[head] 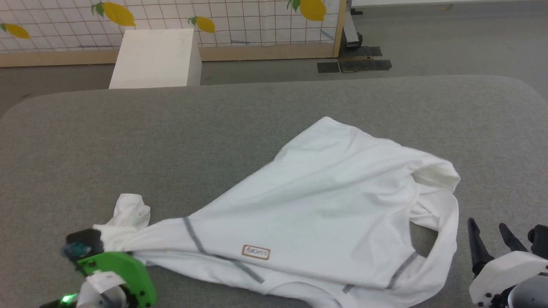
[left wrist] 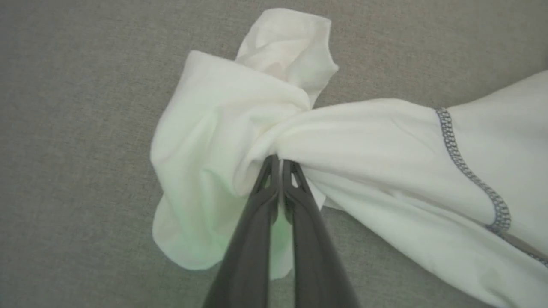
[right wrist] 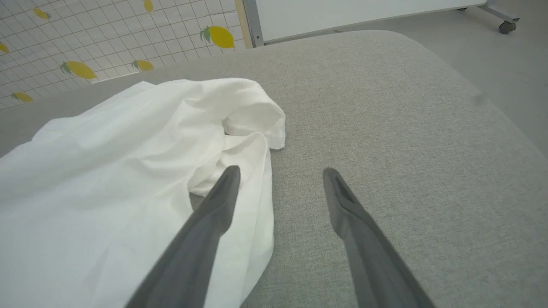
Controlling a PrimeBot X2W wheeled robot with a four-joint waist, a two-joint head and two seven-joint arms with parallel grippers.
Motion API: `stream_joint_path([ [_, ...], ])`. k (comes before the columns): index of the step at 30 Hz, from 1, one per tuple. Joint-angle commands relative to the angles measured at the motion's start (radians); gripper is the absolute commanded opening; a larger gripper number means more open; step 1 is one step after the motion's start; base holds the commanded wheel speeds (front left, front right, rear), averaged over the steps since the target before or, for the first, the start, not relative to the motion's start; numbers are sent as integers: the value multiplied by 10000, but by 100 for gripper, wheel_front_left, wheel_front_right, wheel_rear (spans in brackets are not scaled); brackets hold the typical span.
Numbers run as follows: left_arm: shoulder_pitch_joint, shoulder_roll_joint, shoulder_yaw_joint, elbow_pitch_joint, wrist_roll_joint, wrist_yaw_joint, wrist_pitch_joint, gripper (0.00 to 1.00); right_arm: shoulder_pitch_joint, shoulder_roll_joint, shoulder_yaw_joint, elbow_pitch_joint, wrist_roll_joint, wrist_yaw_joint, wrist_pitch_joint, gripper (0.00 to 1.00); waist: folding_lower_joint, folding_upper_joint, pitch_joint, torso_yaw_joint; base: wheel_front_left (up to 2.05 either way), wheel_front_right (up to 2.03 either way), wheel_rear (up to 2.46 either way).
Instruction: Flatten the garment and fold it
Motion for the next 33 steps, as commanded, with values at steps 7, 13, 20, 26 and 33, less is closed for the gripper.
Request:
stream_joint_path([
  [7,583,-69,670,65,-461,239,-753,100,-184,-6,306,654,21,-15,434,100,0,0,22,129,0,0,0],
  [13,405,-560,694,-263,-472,-388,-2880,100,-712,-6,668,1083,-95,-15,770,100,0,0,132,317,0,0,0],
  [20,-62,-974,334,51,3,-945,-5157,100,-1434,-6,480,2198,-525,-15,2216,2,0,0,242,601,0,0,0],
  [26,-379,-1179,107,495,136,-1159,-5636,100,-1681,-6,-126,2071,-626,-15,2089,0,0,0,298,657,0,0,0],
  [33,-553,-1291,67,812,141,-1240,-5811,100,-1732,-6,-1729,771,-450,-15,774,0,0,0,292,520,0,0,0],
])
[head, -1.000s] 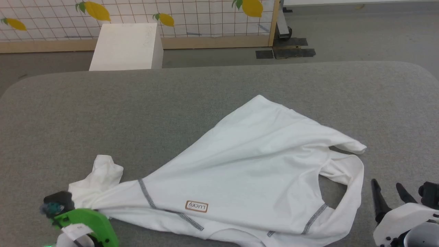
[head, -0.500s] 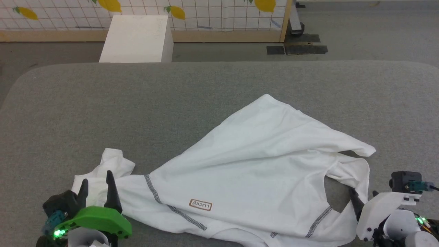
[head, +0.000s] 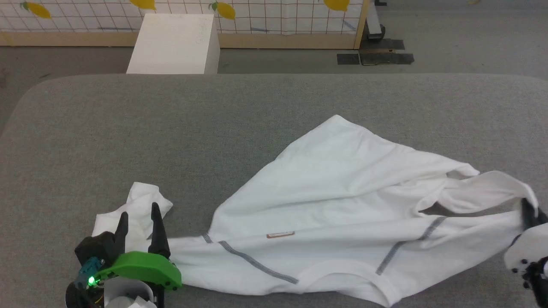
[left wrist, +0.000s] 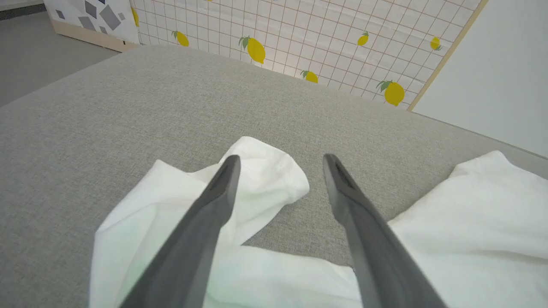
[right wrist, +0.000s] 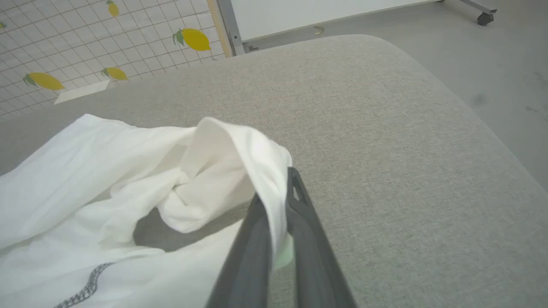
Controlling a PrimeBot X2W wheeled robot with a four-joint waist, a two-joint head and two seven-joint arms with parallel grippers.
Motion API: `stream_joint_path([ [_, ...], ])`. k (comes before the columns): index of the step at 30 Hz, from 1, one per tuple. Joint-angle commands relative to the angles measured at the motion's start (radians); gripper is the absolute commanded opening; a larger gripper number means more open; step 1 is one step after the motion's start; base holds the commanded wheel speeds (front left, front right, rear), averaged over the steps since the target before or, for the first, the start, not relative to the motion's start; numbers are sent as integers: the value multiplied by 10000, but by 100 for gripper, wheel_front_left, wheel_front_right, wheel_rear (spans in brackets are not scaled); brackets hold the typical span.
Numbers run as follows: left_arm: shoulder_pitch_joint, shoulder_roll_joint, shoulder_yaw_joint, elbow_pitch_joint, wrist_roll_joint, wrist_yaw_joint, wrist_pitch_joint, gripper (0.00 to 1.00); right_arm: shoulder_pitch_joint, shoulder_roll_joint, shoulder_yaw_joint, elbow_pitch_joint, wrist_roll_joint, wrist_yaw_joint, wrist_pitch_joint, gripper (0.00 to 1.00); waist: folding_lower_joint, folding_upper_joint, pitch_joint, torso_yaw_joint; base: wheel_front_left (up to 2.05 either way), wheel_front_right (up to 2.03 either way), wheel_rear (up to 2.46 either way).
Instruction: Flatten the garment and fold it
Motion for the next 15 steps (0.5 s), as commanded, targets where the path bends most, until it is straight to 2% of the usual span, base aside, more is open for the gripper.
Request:
stream_joint_path([
  [1,-165,-28,3,68,64,-52,-87,100,-121,-24,-338,-287,143,-15,-213,0,0,0,-25,-55,0,0,0],
  [4,-205,-57,-20,165,46,-93,-116,100,35,-24,-1168,-571,434,-15,-322,0,0,0,-46,-120,0,0,0],
  [6,-239,-75,-49,229,33,-131,-129,100,178,-24,-1752,-328,671,-15,-147,0,0,0,-53,-162,0,0,0],
  [11,-325,-111,-190,390,36,-195,-111,100,529,-24,-2151,1350,585,-15,1087,0,0,0,-47,-259,0,0,0],
  [12,-337,-111,-217,416,38,-206,-101,100,515,-24,-2107,1553,537,-15,1185,9,0,0,-49,-267,0,0,0],
  [13,-359,-109,-258,443,44,-229,-84,100,472,-24,-2024,1662,461,-15,1109,66,0,0,-48,-270,0,0,0],
  [14,-388,-107,-304,460,60,-249,-78,100,408,-24,-1987,1703,409,-15,925,100,0,0,-46,-272,0,0,0],
  [15,-413,-115,-356,465,72,-277,-66,100,363,-24,-1904,1671,338,-15,711,100,0,0,-51,-271,0,0,0],
])
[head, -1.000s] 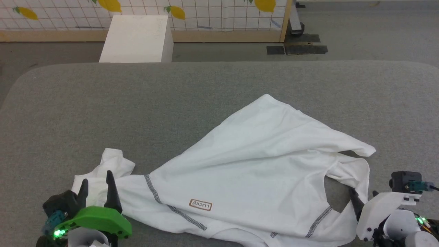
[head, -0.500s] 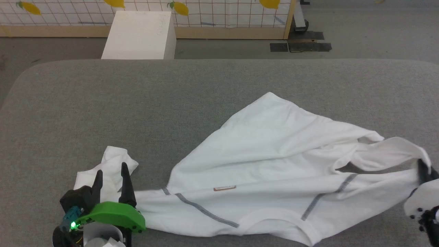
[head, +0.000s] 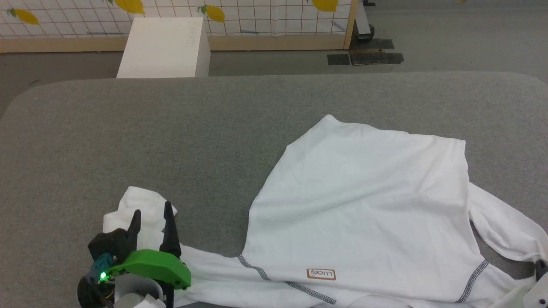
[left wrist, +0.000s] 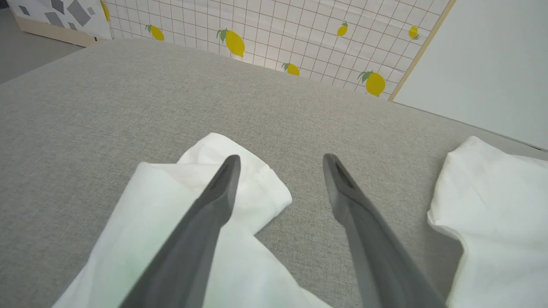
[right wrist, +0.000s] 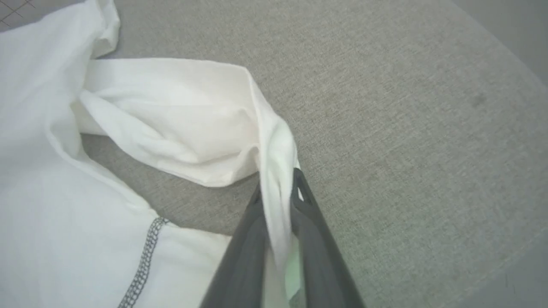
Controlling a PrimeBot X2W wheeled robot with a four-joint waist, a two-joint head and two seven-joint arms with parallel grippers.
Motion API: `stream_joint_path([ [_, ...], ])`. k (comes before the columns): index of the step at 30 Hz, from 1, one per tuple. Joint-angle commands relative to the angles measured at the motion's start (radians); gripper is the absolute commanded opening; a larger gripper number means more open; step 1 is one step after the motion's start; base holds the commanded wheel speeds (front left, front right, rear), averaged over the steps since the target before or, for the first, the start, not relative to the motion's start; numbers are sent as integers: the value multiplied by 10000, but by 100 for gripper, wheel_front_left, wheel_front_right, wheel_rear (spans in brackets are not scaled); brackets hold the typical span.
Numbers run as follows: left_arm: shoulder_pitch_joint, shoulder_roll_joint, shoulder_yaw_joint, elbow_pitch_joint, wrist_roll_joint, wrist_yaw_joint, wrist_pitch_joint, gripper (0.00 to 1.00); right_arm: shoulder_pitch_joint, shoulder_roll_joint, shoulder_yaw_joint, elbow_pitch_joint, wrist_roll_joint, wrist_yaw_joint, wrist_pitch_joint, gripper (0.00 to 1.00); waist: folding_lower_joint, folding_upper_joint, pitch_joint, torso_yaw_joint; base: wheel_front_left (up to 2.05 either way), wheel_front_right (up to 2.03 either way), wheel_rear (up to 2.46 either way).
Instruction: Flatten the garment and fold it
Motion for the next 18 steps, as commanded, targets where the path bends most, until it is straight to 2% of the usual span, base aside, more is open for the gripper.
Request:
stream_joint_path([
  [1,-192,-39,-100,25,97,-129,29,100,-179,-26,203,-196,-196,-13,-462,100,0,0,-18,11,0,0,0],
  [4,-357,-77,-453,38,205,-308,235,100,-162,-26,623,-846,-444,-13,-1609,100,0,0,-42,64,0,0,0],
  [9,-1192,-278,-1538,141,513,-842,1228,100,188,-26,2149,-2314,-676,-13,-3154,100,0,0,109,73,0,0,0],
  [13,-2298,-416,-2299,668,714,-1168,2598,100,419,-26,3343,-2953,-571,-13,-3407,100,0,0,375,-114,0,0,0],
  [18,-3903,-605,-2954,1627,894,-1463,4125,100,332,-26,4021,-3295,-427,-13,-3392,100,0,0,817,-491,0,0,0],
])
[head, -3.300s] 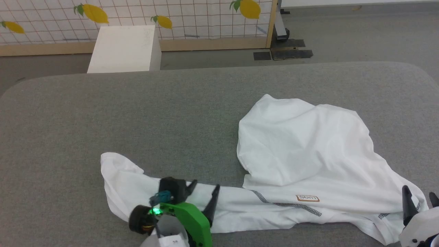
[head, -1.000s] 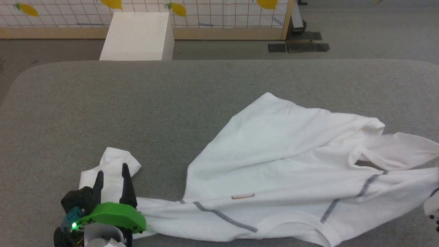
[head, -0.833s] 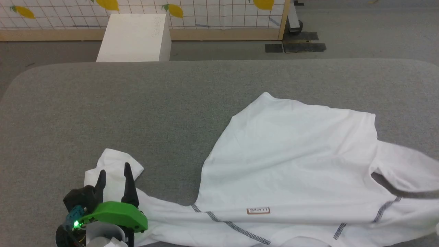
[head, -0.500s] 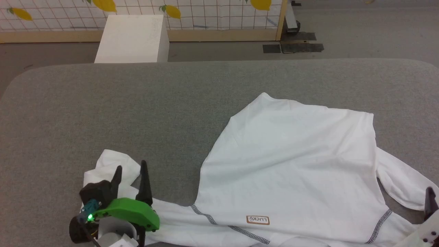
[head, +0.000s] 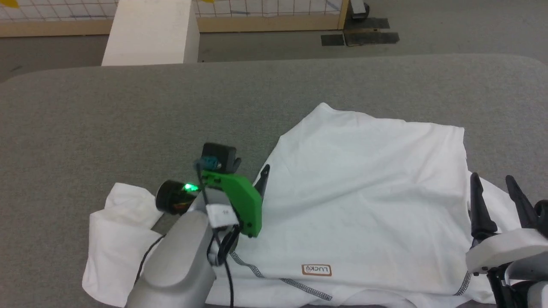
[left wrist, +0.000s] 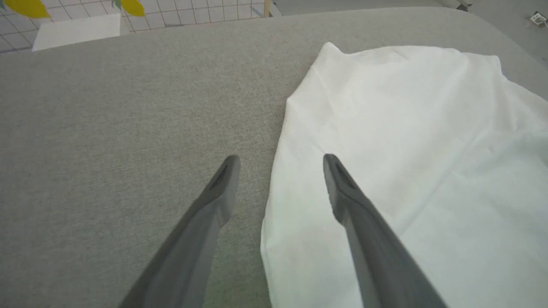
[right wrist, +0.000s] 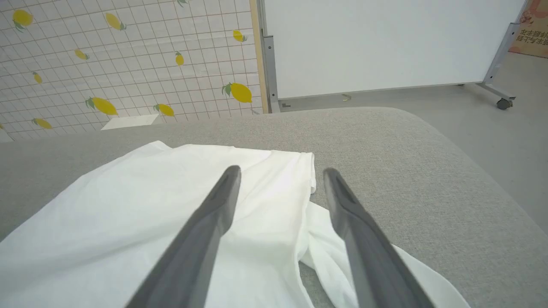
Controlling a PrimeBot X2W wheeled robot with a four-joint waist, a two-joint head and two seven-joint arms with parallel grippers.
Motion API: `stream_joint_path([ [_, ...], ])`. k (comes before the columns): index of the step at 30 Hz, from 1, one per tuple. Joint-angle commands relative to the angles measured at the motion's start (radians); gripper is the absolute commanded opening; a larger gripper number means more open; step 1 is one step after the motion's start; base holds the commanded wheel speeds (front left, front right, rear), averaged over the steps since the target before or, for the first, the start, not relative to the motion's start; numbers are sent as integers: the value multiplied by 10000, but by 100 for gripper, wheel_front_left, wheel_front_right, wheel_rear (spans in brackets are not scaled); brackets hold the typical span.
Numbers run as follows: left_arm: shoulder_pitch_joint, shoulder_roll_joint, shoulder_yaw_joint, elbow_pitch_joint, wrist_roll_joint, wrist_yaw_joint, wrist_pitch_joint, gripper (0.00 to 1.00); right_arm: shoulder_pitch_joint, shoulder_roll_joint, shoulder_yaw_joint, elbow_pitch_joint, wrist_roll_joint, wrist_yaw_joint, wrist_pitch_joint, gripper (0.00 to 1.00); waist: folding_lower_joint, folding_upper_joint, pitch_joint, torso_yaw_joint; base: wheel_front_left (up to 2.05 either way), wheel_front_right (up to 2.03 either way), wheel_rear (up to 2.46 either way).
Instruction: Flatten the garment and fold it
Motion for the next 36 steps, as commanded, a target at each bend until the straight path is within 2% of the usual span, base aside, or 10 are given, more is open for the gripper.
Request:
stream_joint_path([
  [1,-452,-72,-130,295,129,-56,406,100,-71,-10,129,-85,93,-13,-60,100,0,-1,377,-362,0,0,0],
  [7,-1938,-144,-470,1712,290,57,2204,100,-455,-10,770,-182,269,-13,-186,100,0,-1,1021,-933,0,0,0],
  [12,-2643,12,-714,2683,174,-328,3749,100,-746,-10,1162,-103,442,-13,-353,100,0,-1,1419,-1341,0,0,0],
  [13,-2708,71,-799,2826,68,-526,4195,79,-794,-10,1210,-68,500,-13,-388,100,0,-1,1483,-1413,0,0,0],
  [14,-2754,130,-848,2895,-52,-672,4520,16,-831,-10,1242,-37,546,-13,-418,100,0,-1,1524,-1468,0,0,0],
  [15,-2831,241,-917,2872,-189,-829,4798,0,-869,-10,1286,-3,578,-13,-458,100,0,-1,1577,-1534,0,0,0],
  [21,-3743,1567,-766,1975,-107,-1022,3648,0,-1029,-10,1441,105,729,-13,-639,100,0,-1,1899,-1745,0,0,0],
  [28,-4935,2891,246,2128,531,143,1345,0,-1413,-10,1814,285,842,-13,-822,100,0,-1,2394,-1978,0,0,0],
  [32,-5276,3326,640,2633,658,713,637,0,-1641,-10,2079,401,872,-13,-895,100,0,-1,2611,-2103,0,0,0],
  [36,-5238,3447,1071,3137,330,932,198,0,-1779,-10,2263,517,896,-13,-949,100,0,-1,2679,-2138,0,0,0],
])
